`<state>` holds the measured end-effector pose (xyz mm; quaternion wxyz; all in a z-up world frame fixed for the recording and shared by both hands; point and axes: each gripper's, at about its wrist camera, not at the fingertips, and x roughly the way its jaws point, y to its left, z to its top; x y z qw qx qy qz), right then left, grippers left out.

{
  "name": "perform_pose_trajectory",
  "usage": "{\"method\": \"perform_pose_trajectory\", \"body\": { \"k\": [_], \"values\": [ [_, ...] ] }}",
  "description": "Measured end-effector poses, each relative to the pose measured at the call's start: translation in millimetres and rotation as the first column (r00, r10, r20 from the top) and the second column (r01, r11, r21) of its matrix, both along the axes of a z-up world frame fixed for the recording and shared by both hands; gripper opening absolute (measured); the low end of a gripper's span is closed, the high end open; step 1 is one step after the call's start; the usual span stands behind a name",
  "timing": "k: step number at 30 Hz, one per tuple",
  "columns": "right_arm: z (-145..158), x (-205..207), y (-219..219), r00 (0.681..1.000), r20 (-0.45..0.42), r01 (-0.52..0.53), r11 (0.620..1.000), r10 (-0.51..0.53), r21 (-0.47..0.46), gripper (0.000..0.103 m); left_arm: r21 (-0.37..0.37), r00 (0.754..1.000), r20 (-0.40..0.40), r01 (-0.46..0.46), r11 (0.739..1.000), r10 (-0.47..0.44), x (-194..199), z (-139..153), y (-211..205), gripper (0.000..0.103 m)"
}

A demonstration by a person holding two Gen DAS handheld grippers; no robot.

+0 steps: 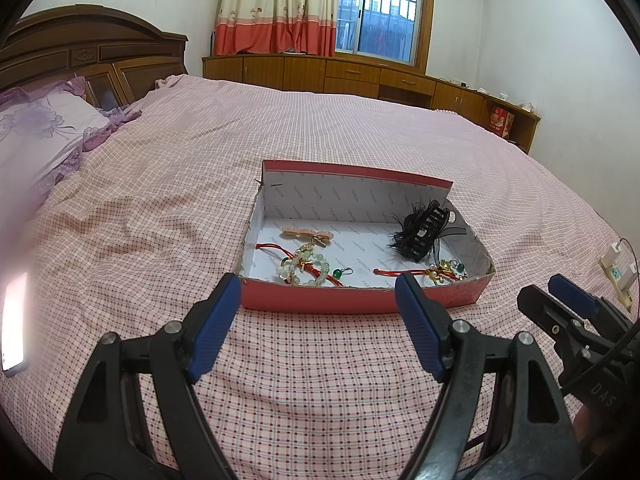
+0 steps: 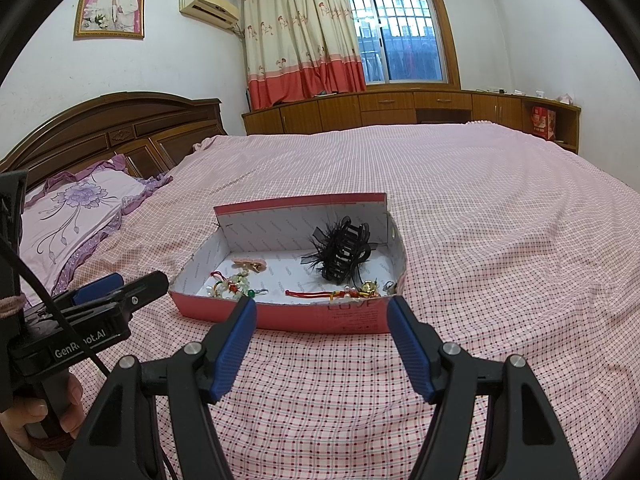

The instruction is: Organize jewelry

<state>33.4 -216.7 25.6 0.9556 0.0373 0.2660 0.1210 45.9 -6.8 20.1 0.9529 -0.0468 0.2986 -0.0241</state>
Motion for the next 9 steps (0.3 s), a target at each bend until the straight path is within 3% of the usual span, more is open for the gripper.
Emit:
{"method": "perform_pose_trajectory", "body": {
  "k": [9],
  "values": [
    [-0.3, 0.1, -0.6, 1.000, 0.000, 0.000, 1.000, 0.000, 0.000, 0.070, 0.000, 1.000, -0.002, 0.001, 1.000, -0.001, 0.0, 0.1, 0.3, 0.071]
  ]
}}
